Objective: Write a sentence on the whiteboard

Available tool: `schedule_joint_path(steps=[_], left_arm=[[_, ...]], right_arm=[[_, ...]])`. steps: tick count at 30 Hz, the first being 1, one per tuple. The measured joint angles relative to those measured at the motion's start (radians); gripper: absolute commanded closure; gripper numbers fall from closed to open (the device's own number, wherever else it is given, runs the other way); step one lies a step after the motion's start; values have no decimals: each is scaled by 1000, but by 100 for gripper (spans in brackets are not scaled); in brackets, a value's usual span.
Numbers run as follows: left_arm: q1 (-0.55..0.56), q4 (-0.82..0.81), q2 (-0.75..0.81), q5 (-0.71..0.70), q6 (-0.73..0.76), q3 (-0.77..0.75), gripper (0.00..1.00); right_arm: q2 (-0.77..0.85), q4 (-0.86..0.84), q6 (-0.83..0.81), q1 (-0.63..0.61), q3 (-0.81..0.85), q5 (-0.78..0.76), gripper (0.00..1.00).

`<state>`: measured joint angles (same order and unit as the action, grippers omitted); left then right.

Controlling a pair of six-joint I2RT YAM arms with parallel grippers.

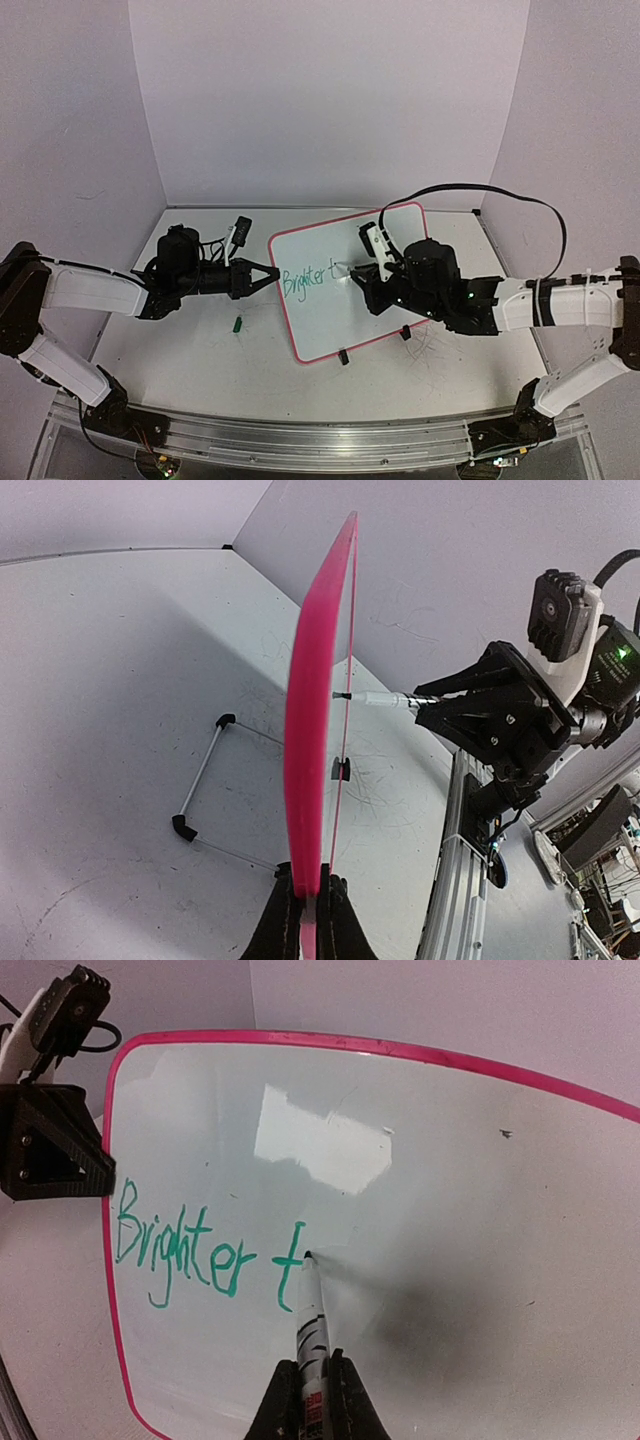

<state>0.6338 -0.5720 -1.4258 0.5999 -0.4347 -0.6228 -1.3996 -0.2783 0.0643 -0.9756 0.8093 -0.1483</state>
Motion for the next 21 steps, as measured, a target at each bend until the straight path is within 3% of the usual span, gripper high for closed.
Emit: schedule_joint_path(steps=[21], left_arm=[[0,6,2,0,0,0,100]], right_arm=[[31,17,15,0,0,-12,100]])
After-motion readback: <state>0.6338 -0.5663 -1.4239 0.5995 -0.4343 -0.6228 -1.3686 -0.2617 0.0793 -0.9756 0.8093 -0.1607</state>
